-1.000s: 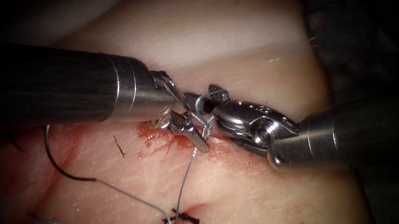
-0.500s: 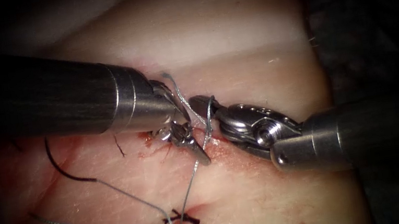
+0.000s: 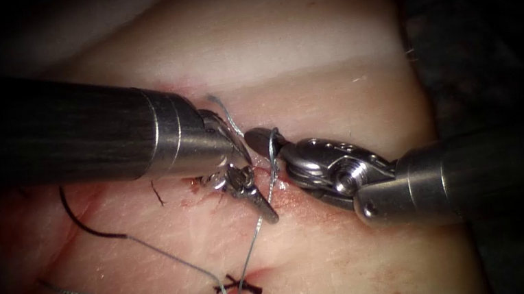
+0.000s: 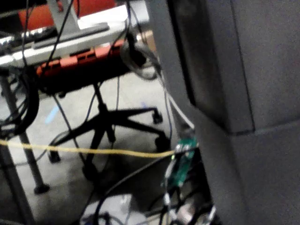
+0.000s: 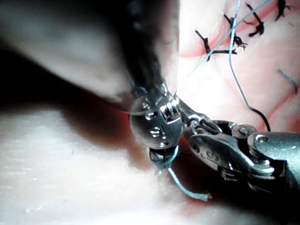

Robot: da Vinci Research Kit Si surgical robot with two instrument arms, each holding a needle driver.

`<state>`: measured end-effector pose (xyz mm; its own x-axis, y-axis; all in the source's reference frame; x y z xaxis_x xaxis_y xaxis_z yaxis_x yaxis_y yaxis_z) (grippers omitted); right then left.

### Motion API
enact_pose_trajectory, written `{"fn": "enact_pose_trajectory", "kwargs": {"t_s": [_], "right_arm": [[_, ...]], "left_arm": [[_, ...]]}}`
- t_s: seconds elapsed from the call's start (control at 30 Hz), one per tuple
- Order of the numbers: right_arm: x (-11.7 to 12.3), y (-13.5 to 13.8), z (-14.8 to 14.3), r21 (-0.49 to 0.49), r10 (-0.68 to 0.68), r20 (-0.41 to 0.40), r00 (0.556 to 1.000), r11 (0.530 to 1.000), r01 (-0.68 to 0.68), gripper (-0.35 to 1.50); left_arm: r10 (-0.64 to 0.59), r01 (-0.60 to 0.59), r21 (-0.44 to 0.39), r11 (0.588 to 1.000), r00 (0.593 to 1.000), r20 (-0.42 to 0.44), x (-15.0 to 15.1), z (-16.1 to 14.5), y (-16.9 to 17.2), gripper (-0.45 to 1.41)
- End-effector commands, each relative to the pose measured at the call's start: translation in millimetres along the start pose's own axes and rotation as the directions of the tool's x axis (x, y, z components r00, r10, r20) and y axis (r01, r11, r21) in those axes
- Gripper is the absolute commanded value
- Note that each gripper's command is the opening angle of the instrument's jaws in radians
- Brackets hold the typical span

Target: Wound Closure

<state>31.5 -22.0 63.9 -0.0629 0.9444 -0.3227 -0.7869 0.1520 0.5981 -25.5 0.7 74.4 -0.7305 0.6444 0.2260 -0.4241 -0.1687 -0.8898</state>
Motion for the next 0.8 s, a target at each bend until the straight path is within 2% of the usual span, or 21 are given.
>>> {"fn": "enact_pose_trajectory", "kwargs": {"t_s": [0.03, 0.07, 0.1, 0.17, 0.2, 0.27, 0.33, 0.43, 0.47, 0.73, 0.8], "right_arm": [[-0.3, -0.6, 0.8, 0.006, -0.002, 0.003, 1.0, 1.0, 0.002, 0.09], [-0.3, -0.6, 1.0, 0.008, -0.01, 0.005, 1.0, 1.0, 0.01, 0.05], [-0.3, -0.7, 1.1, 0.01, -0.012, 0.007, 1.0, 1.0, 0.012, 0.15], [-0.2, -0.7, 1.2, 0.016, -0.018, 0.013, 1.0, 1.0, 0.018, 0.17], [-0.2, -0.7, 1.2, 0.018, -0.02, 0.015, 1.0, 1.0, 0.02, 0.27], [-0.2, -0.8, 1.2, 0.02, -0.02, 0.013, 1.0, 1.0, 0.02, 0.15], [-0.2, -0.8, 1.3, 0.019, -0.032, 0.012, 0.999, 0.999, 0.031, 0.32], [-0.2, -0.9, 1.4, 0.019, -0.031, 0.012, 0.999, 0.999, 0.031, 0.27], [-0.2, -0.9, 1.4, 0.019, -0.031, 0.012, 0.999, 0.999, 0.031, 0.12], [-0.1, -1.1, 2.2, 0.019, -0.037, 0.013, 0.999, 0.999, 0.037, 0.19], [0.0, -1.3, 2.7, 0.021, -0.04, 0.016, 0.999, 0.999, 0.04, 0.15]], "left_arm": [[-0.005, 0.005, 0.0, 1.0, 1.0, 0.001, 0.3, 0.5, -0.3, -0.45], [-0.004, 0.004, 0.0, 1.0, 1.0, 0.002, 0.4, 0.5, -0.3, -0.45], [-0.004, 0.004, 0.0, 1.0, 1.0, 0.002, 0.4, 0.5, -0.3, -0.45], [-0.003, 0.003, 0.0, 1.0, 1.0, 0.003, 0.3, 0.5, -0.4, -0.45], [-0.003, 0.003, 0.0, 1.0, 1.0, 0.003, 0.3, 0.4, -0.4, -0.45], [-0.003, 0.003, 0.0, 1.0, 1.0, 0.003, 0.3, 0.4, -0.4, -0.45], [-0.002, 0.002, 0.001, 1.0, 1.0, 0.004, 0.3, 0.5, -0.4, -0.45], [-0.001, 0.001, 0.001, 1.0, 1.0, 0.005, 0.3, 0.5, -0.5, -0.45], [-0.001, 0.001, 0.001, 1.0, 1.0, 0.005, 0.3, 0.5, -0.5, -0.45], [-0.006, 0.006, 0.001, 1.0, 1.0, 0.005, 0.3, 0.5, -0.5, -0.45], [-0.006, 0.006, 0.002, 1.0, 1.0, 0.006, 0.3, 0.5, -0.6, -0.45]]}}
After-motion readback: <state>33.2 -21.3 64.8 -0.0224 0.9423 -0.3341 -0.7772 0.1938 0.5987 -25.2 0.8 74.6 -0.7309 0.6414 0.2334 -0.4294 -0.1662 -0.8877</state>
